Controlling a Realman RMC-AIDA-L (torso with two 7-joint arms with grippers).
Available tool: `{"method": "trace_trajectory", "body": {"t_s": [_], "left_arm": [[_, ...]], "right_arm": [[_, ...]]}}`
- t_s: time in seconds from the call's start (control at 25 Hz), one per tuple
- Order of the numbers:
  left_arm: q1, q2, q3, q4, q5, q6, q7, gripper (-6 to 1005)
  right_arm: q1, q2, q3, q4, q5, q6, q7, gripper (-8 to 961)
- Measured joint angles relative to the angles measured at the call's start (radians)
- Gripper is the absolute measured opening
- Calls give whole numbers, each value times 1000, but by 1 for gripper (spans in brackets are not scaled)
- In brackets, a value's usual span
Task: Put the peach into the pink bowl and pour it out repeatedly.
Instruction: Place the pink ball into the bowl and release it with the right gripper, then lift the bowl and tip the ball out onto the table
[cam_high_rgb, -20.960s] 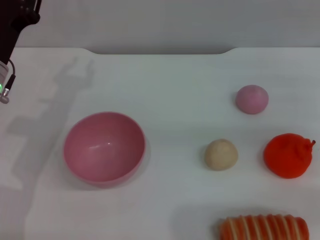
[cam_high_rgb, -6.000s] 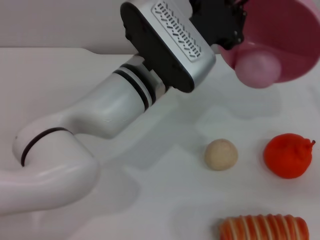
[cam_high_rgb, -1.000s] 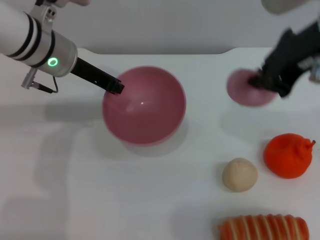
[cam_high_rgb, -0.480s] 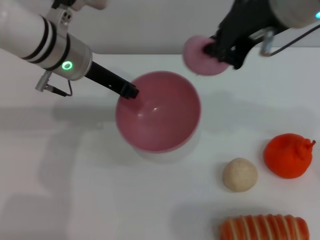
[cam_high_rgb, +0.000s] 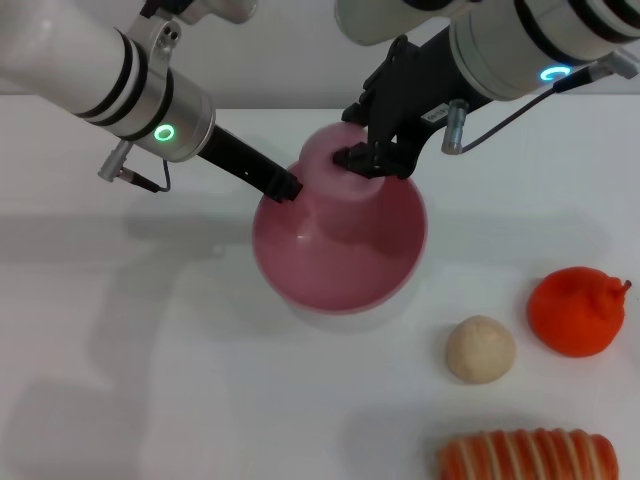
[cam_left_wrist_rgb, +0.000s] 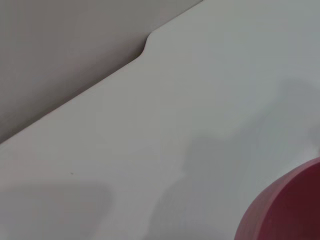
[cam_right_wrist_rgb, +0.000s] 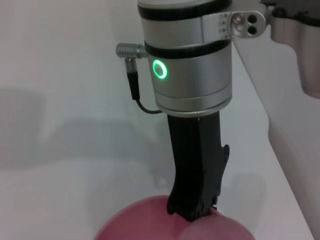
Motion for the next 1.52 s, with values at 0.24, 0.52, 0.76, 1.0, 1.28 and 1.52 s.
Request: {"method": "trace_trajectory", "body": {"t_s": [0.24,0.52,0.76,1.0,1.28,1.52], "left_arm": [[1,2,0,-6,-1,-10,3,44],[0,4,6,-8,6,-31,10,44],[-8,1,48,4,1,-104,42,44],[-34,-5,221,16,-1,-267,55,43],[-46,-11,432,47,22,-514,61,43],[-22,-13,579,59,48,-786,105,44]], "right_arm": [[-29,0,14,-26,2,12,-1,377],[-144,3,119,-110,68,65,-29,386],[-420,10,333,-11,519,278,-388,386],[-581,3,395,230,940,368,-747,386],[-698,-2,406,626,1538,282,-1386,386],[-688,1,399,900,1764,248,-1654,386]]}}
